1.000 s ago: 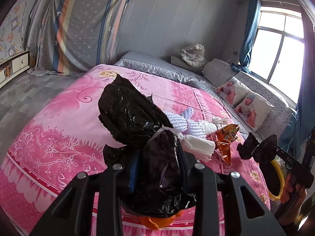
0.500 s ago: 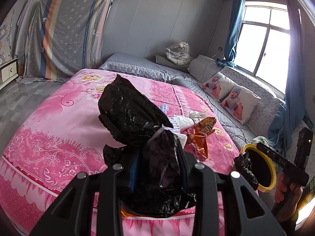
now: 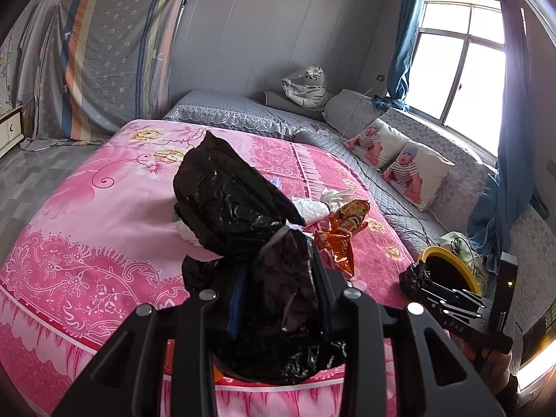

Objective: Collect trash
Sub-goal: 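Carry both black bags over the yellow bin and open both tools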

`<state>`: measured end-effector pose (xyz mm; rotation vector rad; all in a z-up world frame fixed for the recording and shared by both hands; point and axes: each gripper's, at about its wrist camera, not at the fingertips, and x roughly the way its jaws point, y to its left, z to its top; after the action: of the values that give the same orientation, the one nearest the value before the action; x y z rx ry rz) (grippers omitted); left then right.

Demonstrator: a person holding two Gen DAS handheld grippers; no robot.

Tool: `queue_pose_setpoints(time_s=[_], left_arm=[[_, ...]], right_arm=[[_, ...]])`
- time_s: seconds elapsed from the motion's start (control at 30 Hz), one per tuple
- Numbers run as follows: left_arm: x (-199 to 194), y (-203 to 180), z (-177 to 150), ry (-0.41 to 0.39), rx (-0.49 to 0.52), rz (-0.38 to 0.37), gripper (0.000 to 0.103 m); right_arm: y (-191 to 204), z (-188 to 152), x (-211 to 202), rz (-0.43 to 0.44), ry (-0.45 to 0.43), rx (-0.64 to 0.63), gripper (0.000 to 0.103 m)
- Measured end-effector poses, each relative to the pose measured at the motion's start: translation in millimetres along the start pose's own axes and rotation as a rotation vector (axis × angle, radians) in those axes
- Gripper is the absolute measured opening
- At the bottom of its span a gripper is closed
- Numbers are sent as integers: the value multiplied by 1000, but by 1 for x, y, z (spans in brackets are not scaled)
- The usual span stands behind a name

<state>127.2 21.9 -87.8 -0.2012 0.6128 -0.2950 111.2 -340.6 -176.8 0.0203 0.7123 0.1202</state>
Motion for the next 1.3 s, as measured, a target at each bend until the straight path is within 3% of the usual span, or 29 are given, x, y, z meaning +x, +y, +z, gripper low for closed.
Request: queue_pose_setpoints(time_s=[0.2, 0.37, 0.57, 0.73, 0.87, 1.03, 1.3], left_arm=[[6, -21, 5, 9, 56, -11, 31], [19, -51, 15, 22, 115, -66, 31], [40, -118, 29, 22, 243, -197, 31], [64, -182, 30, 27, 348, -365, 31], [91, -229, 26, 67, 386, -504, 31], [124, -276, 17, 138, 419, -619, 31], [178, -324, -15, 284, 419, -688, 31]], right_arm=[[-8, 3, 5, -1, -3, 24, 15], [-30, 12, -17, 0, -63, 86, 11], [-76, 26, -62, -57, -189, 186, 11], [-126, 26, -86, -154, -247, 281, 11], [-164, 19, -91, -206, -248, 350, 11], [-204, 9, -89, -224, -235, 432, 11], [-251, -12, -75, -239, -192, 532, 11]])
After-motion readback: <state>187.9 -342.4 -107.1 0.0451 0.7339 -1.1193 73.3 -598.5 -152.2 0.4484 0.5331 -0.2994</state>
